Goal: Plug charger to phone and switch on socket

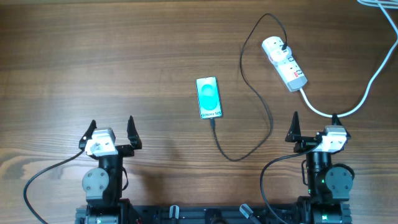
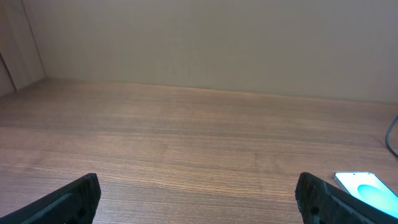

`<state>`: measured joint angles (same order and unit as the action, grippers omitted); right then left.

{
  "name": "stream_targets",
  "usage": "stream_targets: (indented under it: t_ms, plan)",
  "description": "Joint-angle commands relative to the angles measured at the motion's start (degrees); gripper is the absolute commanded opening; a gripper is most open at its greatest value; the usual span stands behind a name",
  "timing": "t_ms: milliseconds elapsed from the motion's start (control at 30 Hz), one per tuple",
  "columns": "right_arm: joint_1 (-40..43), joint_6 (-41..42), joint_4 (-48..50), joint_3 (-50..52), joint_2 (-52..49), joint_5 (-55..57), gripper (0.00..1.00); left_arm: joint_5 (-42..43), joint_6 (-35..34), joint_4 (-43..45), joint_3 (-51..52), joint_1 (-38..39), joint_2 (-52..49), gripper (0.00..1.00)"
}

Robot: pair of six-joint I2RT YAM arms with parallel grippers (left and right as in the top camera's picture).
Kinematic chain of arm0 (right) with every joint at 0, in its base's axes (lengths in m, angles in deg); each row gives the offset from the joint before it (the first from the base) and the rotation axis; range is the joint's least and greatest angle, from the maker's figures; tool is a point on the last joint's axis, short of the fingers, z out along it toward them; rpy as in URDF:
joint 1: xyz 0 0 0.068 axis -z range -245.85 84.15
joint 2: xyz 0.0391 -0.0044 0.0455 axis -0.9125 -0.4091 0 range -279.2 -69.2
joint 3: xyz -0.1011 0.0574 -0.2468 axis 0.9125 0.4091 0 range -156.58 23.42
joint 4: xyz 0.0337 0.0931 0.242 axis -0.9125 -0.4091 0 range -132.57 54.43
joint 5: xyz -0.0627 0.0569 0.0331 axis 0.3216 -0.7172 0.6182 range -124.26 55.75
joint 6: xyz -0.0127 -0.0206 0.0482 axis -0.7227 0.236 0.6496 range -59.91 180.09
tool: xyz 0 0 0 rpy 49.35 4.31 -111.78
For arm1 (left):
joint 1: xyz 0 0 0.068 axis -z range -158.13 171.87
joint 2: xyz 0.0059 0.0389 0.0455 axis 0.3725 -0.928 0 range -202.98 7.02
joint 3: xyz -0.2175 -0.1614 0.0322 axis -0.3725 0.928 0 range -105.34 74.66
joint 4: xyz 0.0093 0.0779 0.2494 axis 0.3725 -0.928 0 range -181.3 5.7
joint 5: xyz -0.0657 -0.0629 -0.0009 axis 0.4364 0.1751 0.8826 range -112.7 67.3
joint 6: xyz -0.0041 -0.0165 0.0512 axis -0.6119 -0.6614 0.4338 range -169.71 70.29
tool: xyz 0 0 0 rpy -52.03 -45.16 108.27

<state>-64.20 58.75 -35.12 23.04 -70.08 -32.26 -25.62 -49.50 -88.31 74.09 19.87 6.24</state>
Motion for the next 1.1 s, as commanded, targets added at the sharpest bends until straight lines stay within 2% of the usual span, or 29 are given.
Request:
stream_targets:
  t_ms: [0, 1067]
  plan:
    - [-0.24, 0.72, 0.15, 0.09, 0.68, 0.57, 1.00, 0.92, 0.90, -0.09, 0.24, -0.42, 0.61, 1.00]
    - [-0.24, 0.70, 0.15, 0.09, 0.68, 0.57, 1.00, 0.92, 0.87, -0.07, 0.24, -0.42, 0.39, 1.00]
